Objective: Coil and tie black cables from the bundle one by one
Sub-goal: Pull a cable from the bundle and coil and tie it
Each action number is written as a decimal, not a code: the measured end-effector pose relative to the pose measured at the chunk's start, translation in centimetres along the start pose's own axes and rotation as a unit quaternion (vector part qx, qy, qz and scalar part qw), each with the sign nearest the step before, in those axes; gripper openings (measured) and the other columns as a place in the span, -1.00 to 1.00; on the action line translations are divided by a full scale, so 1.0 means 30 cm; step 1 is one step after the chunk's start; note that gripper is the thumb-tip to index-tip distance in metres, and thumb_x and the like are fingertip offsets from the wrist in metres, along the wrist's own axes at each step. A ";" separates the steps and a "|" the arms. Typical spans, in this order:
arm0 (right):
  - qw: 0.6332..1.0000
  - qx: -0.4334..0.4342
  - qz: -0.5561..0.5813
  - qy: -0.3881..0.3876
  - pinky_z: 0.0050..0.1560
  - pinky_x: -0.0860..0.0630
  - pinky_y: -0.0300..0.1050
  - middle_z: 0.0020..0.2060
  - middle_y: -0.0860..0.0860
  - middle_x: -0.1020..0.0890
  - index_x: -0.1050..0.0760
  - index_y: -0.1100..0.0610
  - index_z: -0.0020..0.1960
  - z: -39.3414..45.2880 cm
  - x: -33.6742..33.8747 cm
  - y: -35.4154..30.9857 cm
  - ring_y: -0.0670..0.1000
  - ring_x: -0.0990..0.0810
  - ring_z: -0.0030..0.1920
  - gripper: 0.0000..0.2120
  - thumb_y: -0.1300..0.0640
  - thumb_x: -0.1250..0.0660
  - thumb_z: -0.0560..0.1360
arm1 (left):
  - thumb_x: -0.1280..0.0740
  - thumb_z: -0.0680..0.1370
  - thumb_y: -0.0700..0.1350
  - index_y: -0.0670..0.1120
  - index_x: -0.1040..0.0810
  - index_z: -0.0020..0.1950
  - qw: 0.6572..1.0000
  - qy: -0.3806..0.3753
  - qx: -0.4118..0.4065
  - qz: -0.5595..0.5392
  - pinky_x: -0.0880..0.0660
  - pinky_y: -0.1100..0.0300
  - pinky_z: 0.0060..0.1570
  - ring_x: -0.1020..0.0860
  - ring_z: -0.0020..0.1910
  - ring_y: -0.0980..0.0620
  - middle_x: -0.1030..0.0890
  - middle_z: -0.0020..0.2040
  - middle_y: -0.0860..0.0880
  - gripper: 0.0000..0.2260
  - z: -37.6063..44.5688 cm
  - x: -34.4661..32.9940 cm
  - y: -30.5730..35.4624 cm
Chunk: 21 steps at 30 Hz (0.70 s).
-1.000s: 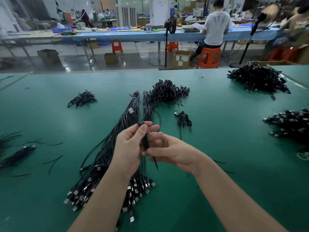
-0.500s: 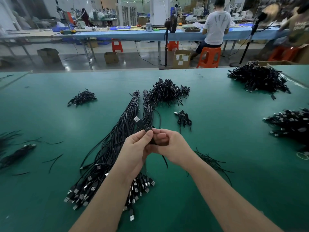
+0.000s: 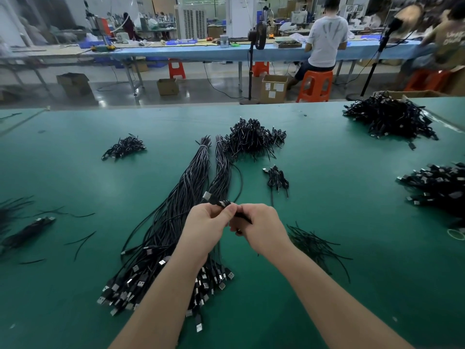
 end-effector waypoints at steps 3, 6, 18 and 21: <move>1.000 -0.017 0.026 0.004 -0.30 -0.63 0.09 -0.35 0.06 -0.68 -0.65 0.12 -0.21 0.008 -0.002 0.004 0.16 -0.68 -0.30 -0.81 0.21 -0.32 0.54 | -0.45 0.55 -0.11 -0.09 -0.73 -0.15 1.000 0.008 -0.016 -0.011 -0.55 0.17 -0.16 -0.63 -0.27 0.09 -0.72 -0.24 -0.08 -0.88 0.002 -0.003 -0.002; 0.999 -0.026 0.035 0.000 -0.21 -0.65 0.16 -0.35 0.06 -0.69 -0.66 0.13 -0.20 0.011 -0.005 0.006 0.12 -0.69 -0.29 -0.80 0.22 -0.31 0.54 | -0.48 0.52 -0.17 -0.11 -0.72 -0.19 0.999 0.012 -0.028 -0.042 -0.56 0.19 -0.25 -0.63 -0.30 0.03 -0.71 -0.26 -0.14 -0.91 0.000 -0.009 -0.004; 0.998 -0.065 -0.009 0.005 -0.24 -0.66 0.02 -0.36 0.03 -0.69 -0.52 -0.01 -0.31 0.002 -0.001 0.030 0.04 -0.70 -0.32 -0.68 0.20 -0.29 0.60 | -0.38 0.45 0.29 0.06 -0.55 -0.05 0.963 0.075 -0.133 0.224 -0.38 0.40 -0.36 -0.45 -0.41 0.23 -0.49 -0.39 0.08 -0.68 0.029 -0.010 -0.005; 0.997 -0.053 -0.043 -0.027 -0.39 -0.57 -0.10 -0.33 0.02 -0.67 -0.46 -0.05 -0.28 -0.003 -0.015 0.022 0.01 -0.69 -0.34 -0.69 0.23 -0.24 0.60 | -0.40 0.52 0.18 -0.01 -0.65 -0.14 0.955 0.040 -0.133 0.261 -0.37 0.38 -0.40 -0.50 -0.40 0.20 -0.58 -0.41 0.06 -0.73 0.053 -0.015 -0.017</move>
Point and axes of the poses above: each hand's wrist, its own z-axis towards the middle knuckle, its own x-axis out of the back of the hand, y = z × x, the point moved 3 cm from there along z, towards the middle knuckle
